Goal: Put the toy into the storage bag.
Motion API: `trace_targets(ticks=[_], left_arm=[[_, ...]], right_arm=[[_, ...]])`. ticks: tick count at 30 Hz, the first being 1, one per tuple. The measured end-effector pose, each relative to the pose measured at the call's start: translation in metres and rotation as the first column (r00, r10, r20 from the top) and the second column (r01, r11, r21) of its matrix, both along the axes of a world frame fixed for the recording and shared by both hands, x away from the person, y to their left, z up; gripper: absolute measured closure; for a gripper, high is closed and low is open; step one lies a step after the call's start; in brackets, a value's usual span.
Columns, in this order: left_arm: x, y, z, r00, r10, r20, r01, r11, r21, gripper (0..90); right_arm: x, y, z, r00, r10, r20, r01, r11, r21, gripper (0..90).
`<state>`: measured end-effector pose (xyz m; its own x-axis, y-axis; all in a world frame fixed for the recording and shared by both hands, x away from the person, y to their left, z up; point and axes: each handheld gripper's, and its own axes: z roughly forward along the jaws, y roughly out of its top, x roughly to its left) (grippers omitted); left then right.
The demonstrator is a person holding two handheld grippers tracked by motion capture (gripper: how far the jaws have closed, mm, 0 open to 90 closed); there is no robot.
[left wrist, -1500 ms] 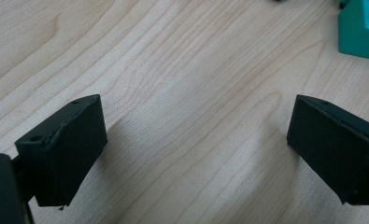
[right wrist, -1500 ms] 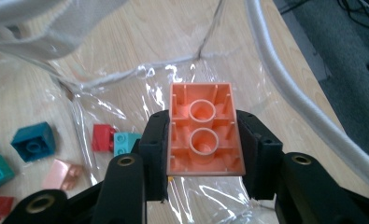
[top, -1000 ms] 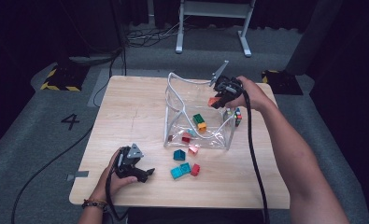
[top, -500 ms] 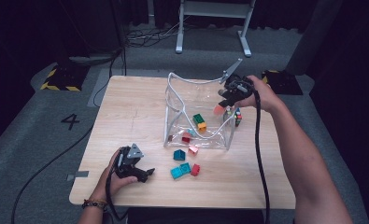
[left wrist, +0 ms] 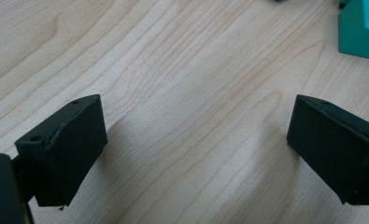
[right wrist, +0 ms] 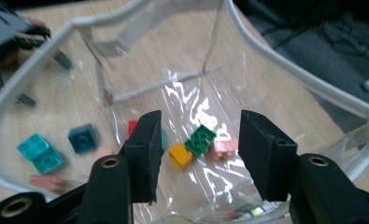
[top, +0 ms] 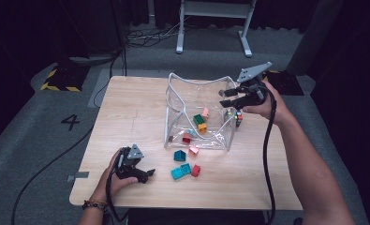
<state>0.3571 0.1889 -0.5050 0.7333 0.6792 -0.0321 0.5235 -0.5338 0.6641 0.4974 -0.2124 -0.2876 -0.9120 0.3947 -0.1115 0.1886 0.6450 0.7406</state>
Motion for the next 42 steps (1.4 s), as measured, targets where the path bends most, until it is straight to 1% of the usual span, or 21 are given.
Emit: trace_targets(ticks=[1,3,6,9,10,12,16,17,19,20,22,25,28,34,35,36,37,38,40,41,42], left_arm=[[0.000,0.000,0.000,1.0000,0.000,0.000,0.000,1.0000,0.000,5.0],[0.000,0.000,0.000,1.0000,0.000,0.000,0.000,1.0000,0.000,5.0],[0.000,0.000,0.000,1.0000,-0.001,-0.004,0.001,1.0000,0.000,5.0],[0.000,0.000,0.000,1.0000,-0.001,0.000,0.001,1.0000,0.000,5.0],[0.000,0.000,0.000,1.0000,-0.001,0.000,0.001,1.0000,0.001,5.0],[0.000,0.000,0.000,1.0000,-0.001,0.001,0.001,1.0000,0.001,5.0],[0.000,0.000,0.000,1.0000,-0.001,0.000,0.001,1.0000,0.001,5.0],[0.000,0.000,0.000,1.0000,0.000,0.000,0.000,1.0000,0.000,5.0],[0.000,0.000,0.000,1.0000,-0.001,0.000,0.001,1.0000,0.000,5.0],[0.000,0.000,0.000,1.0000,-0.001,0.000,0.001,1.0000,0.001,5.0],[0.000,0.000,0.000,1.0000,-0.001,0.001,0.001,1.0000,0.001,5.0],[0.000,0.000,0.000,1.0000,0.000,0.001,0.000,1.0000,0.001,5.0],[0.000,0.000,0.000,1.0000,0.000,0.001,0.000,1.0000,0.001,5.0],[0.000,0.000,0.000,1.0000,0.000,0.000,0.000,1.0000,0.001,5.0],[0.000,0.000,0.000,1.0000,-0.001,0.000,0.001,1.0000,0.001,5.0],[0.000,0.000,0.000,1.0000,0.000,0.000,0.000,1.0000,0.001,5.0],[0.000,0.000,0.000,1.0000,-0.001,0.000,0.001,1.0000,0.001,5.0],[0.000,0.000,0.000,1.0000,0.000,0.001,0.000,1.0000,0.001,5.0],[0.000,0.000,0.000,1.0000,-0.001,0.000,0.001,1.0000,0.001,5.0],[0.000,0.000,0.000,1.0000,-0.001,0.000,0.001,1.0000,0.001,5.0],[0.000,0.000,0.000,1.0000,-0.001,0.000,0.001,1.0000,0.001,5.0]], right_arm=[[-0.006,-0.004,0.001,1.0000,0.005,0.007,-0.006,0.9992,0.038,48.3],[-0.016,-0.009,0.001,0.9994,-0.006,0.033,0.004,0.9968,0.079,46.6],[-0.034,-0.017,-0.002,0.9975,0.000,0.071,-0.009,0.9910,0.133,45.2],[-0.053,-0.025,-0.011,0.9965,0.026,0.079,-0.040,0.9822,0.184,42.9],[-0.057,-0.026,-0.014,0.9964,0.036,0.077,-0.050,0.9818,0.183,42.9],[-0.070,-0.029,-0.024,0.9931,0.052,0.105,-0.070,0.9826,0.172,42.5],[-0.088,-0.035,-0.039,0.9929,0.072,0.095,-0.092,0.9706,0.223,42.5],[-0.094,-0.036,-0.046,0.9937,0.078,0.081,-0.095,0.9675,0.235,42.5],[-0.101,-0.035,-0.058,0.9920,0.092,0.087,-0.110,0.9679,0.226,42.5],[-0.105,-0.034,-0.065,0.9923,0.097,0.077,-0.112,0.9680,0.224,42.6],[-0.111,-0.030,-0.078,0.9914,0.105,0.078,-0.118,0.9730,0.198,42.4],[-0.117,-0.020,-0.101,0.9897,0.133,0.053,-0.140,0.9754,0.170,41.4],[-0.120,-0.011,-0.121,0.9886,0.149,0.020,-0.150,0.9782,0.143,39.7],[-0.125,0.013,-0.162,0.9823,0.179,-0.054,-0.171,0.9767,0.130,36.6],[-0.125,0.015,-0.166,0.9807,0.188,-0.054,-0.180,0.9765,0.118,36.6],[-0.127,0.020,-0.172,0.9797,0.189,-0.067,-0.180,0.9764,0.118,36.6],[-0.129,0.023,-0.177,0.9782,0.184,-0.096,-0.174,0.9793,0.103,36.6],[-0.130,0.026,-0.182,0.9775,0.186,-0.099,-0.177,0.9795,0.096,36.6],[-0.130,0.033,-0.191,0.9747,0.184,-0.127,-0.171,0.9797,0.104,36.8],[-0.129,0.037,-0.195,0.9740,0.203,-0.101,-0.191,0.9751,0.113,36.8],[-0.129,0.041,-0.199,0.9742,0.202,-0.100,-0.191,0.9752,0.112,36.8]])
